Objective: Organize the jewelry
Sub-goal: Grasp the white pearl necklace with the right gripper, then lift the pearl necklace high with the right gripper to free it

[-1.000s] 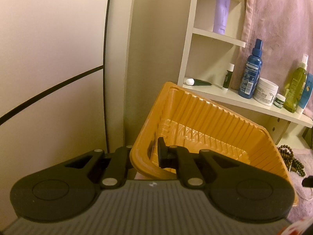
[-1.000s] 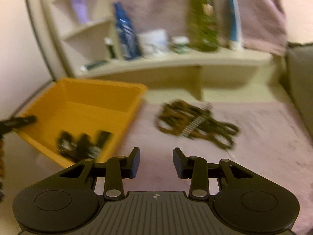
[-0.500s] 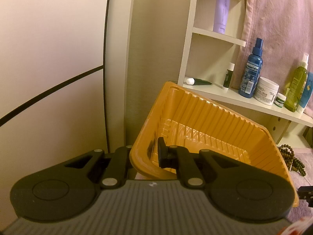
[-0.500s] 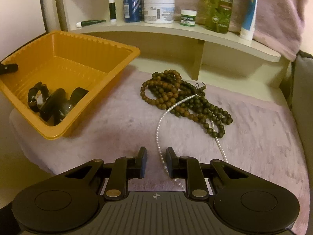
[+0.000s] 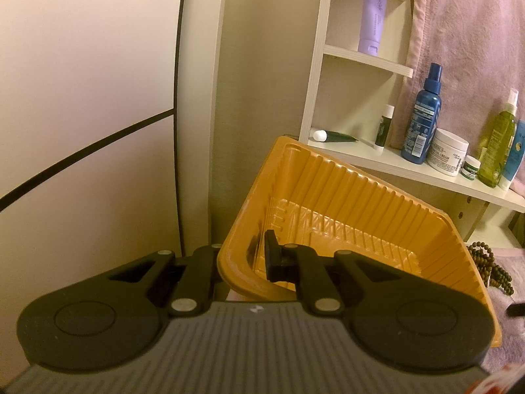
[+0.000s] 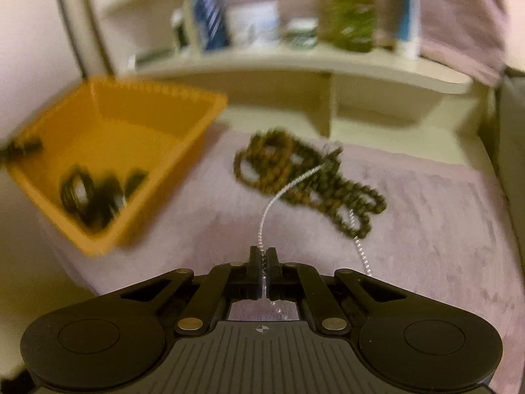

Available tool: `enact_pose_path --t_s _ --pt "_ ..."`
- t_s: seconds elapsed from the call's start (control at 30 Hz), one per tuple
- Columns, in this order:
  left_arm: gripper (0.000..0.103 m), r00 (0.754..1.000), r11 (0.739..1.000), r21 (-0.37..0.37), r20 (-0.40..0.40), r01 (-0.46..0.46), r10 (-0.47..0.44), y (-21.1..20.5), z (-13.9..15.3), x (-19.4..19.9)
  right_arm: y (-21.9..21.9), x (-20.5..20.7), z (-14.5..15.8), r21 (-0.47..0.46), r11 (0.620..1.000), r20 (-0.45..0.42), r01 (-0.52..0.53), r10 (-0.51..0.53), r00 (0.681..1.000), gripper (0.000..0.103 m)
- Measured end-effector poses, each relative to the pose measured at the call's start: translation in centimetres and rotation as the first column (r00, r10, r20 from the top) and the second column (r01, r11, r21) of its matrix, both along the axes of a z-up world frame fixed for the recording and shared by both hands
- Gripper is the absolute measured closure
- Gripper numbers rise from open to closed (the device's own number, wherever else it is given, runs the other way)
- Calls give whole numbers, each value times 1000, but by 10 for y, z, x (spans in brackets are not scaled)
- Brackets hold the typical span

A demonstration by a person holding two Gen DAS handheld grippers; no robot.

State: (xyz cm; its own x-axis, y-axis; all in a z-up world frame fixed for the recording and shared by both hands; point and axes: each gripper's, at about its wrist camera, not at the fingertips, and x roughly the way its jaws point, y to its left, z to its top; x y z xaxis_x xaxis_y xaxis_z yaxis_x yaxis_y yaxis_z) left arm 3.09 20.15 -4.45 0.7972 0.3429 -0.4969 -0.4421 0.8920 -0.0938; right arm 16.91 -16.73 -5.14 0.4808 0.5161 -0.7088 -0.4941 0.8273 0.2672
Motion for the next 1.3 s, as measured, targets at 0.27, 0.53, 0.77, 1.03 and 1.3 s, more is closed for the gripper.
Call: enact_pose_path --t_s 0.27,0.53,0.77,1.03,1.3 --pt "93 1000 1000 3 1 1 -1 -1 0 0 -72 18 58 207 947 91 244 -267 959 101" --pt "93 1000 1000 7 -2 5 -5 -1 1 0 -108 22 80 207 902 172 379 -415 894 101" --pt "93 1000 1000 8 -2 5 -5 -2 1 0 -125 15 95 223 884 236 410 -457 858 101" --pt "93 1000 1000 7 -2 5 -5 -1 1 0 -124 11 123 257 891 320 375 -444 837 101" --pt "93 1000 1000 9 -2 6 -6 -1 2 1 -112 7 134 266 902 328 339 -415 849 101"
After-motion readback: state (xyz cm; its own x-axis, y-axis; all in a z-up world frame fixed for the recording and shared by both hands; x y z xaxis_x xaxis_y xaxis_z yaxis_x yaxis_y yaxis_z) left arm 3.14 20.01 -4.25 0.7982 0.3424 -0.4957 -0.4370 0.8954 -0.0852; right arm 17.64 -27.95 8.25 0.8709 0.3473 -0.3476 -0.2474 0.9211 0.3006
